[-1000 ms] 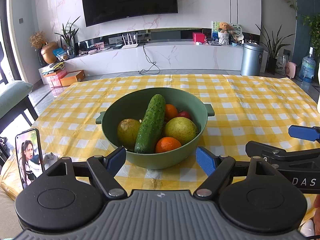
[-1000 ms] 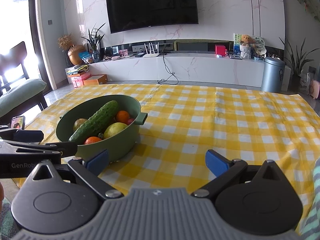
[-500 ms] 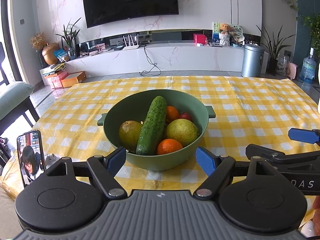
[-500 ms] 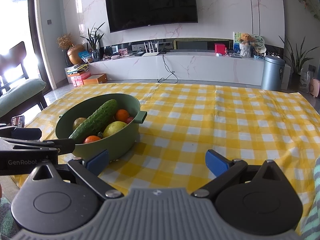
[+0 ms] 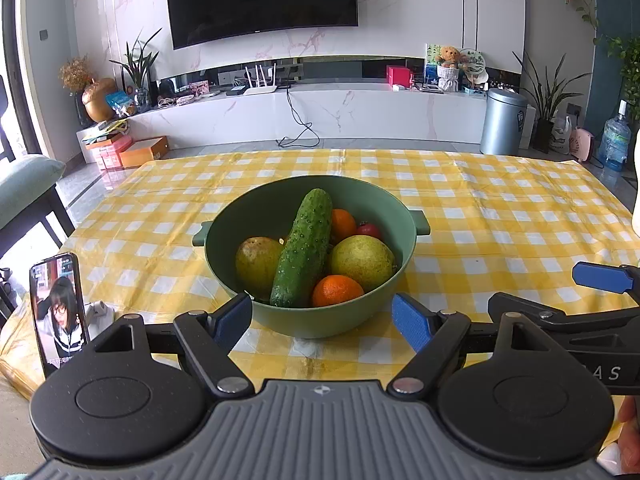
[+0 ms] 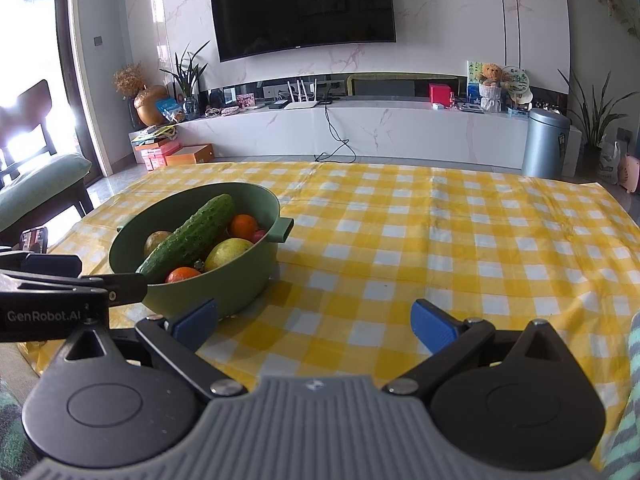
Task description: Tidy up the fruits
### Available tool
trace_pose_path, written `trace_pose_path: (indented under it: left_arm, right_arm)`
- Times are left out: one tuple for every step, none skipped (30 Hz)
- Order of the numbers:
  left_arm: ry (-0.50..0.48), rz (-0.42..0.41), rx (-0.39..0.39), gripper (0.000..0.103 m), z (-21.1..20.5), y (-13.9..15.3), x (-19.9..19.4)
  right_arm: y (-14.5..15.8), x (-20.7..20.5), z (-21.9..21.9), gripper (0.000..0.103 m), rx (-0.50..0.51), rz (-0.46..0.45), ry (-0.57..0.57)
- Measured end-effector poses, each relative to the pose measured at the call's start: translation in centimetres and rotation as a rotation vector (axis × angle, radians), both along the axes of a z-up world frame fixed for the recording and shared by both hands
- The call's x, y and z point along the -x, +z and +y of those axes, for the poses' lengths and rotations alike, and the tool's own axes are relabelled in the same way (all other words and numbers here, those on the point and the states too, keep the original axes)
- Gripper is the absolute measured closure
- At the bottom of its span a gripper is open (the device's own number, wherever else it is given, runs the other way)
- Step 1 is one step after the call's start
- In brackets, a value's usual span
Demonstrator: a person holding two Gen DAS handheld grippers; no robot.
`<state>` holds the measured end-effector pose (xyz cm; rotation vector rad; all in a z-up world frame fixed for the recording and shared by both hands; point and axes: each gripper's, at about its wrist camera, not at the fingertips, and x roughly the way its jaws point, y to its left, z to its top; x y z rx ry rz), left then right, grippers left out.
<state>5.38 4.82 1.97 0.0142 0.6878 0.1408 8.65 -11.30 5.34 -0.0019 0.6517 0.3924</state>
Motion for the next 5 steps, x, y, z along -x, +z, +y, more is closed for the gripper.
trace_pose_path:
  left_arm:
    - [-0.001,-0.002,-0.002,0.010,-0.03,0.01,0.03]
    - [-0.004,-0.005,-0.003,0.010,-0.06,0.02,0.08]
    - [-0.006,-0.008,-0.004,0.009,-0.05,0.03,0.12]
    - [-0.006,-0.010,-0.006,0.009,-0.06,0.06,0.15]
    - [-0.005,-0.011,-0.008,0.009,-0.10,0.09,0.20]
  right_arm:
    - [-0.07,0.02,0.01,0.004,0.001,0.001,0.000]
    - [-0.13,0.01,0.01,0.004,0.001,0.002,0.001]
    - [-0.17,0.08,0.02,0.004,0.001,0.003,0.001]
    - [-0.12,0.01,0.02,0.004,0.001,0.003,0.000]
    - [-0.18,0.02,0.04,0.004,0.001,0.005,0.001]
